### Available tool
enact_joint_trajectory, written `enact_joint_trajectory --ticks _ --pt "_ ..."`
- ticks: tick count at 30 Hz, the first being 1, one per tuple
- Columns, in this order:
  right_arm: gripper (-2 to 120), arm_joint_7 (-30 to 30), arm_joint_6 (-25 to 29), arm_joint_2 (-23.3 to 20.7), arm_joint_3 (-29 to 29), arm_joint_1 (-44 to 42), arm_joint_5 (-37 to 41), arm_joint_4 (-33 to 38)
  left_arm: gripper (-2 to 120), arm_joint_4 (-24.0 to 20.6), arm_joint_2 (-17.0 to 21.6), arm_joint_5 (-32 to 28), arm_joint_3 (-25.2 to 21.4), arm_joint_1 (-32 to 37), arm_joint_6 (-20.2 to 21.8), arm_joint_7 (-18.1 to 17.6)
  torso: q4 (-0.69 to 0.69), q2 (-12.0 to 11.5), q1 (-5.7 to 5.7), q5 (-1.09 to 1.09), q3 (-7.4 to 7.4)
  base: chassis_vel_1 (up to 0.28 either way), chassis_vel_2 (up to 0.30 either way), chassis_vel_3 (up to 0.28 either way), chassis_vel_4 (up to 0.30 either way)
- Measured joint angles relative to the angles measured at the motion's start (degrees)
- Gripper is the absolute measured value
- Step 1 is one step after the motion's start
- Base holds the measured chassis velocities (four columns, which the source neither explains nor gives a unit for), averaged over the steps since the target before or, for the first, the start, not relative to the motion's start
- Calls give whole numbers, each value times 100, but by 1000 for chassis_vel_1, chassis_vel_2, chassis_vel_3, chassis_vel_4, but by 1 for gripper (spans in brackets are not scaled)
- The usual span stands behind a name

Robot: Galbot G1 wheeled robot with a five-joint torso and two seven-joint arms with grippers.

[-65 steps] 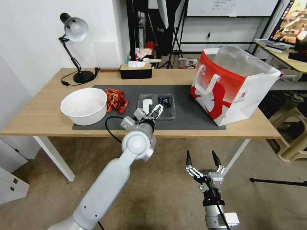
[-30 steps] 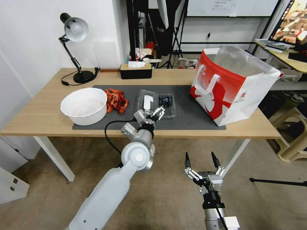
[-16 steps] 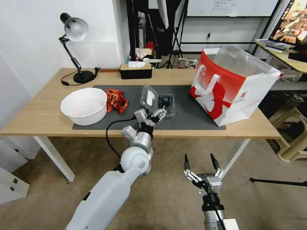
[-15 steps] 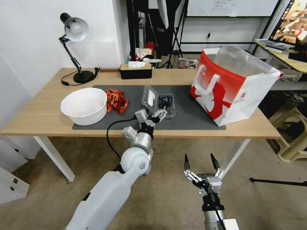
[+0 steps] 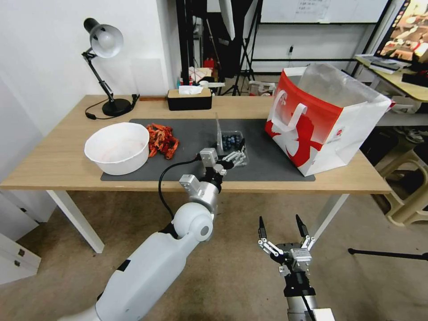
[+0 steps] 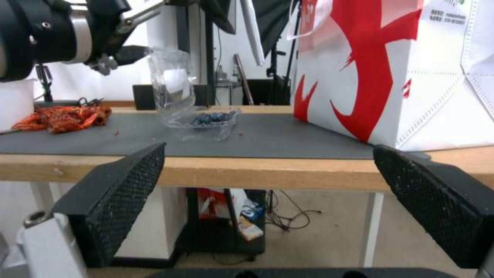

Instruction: Close the takeout container lid, then place the container into the takeout bag.

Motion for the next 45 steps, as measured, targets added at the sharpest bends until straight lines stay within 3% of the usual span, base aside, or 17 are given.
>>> enact_joint_trajectory --ticks 8,11,18,29,34,38,45 --pt "100 13 1 1 11 14 -24 0 100 186 -33 -157 380 -279 136 205 0 0 0 1 0 0 0 0 0" --pt "100 15 9 2 17 -5 -35 0 100 289 -96 -255 495 -387 204 81 -1 0 0 0 0 0 0 0 0" --pt "100 14 54 10 21 -33 -56 -5 100 449 -277 -1367 496 -699 595 -460 0 0 0 0 0 0 0 0 0" --pt "100 9 71 22 -1 -20 -73 -55 97 464 -319 -2331 362 -880 770 -570 0 0 0 0 0 0 0 0 0" --pt "100 9 79 16 0 -23 -80 -59 95 506 -350 -2406 362 -888 774 -561 0 0 0 0 0 0 0 0 0" --pt "100 12 87 11 19 -37 -105 -54 86 584 -443 -2642 372 -940 793 -638 0 0 0 0 0 0 0 0 0" --pt "100 9 131 29 23 -105 -143 -22 62 697 -596 -3034 258 -1102 1086 -1295 0 0 0 0 0 0 0 0 0"
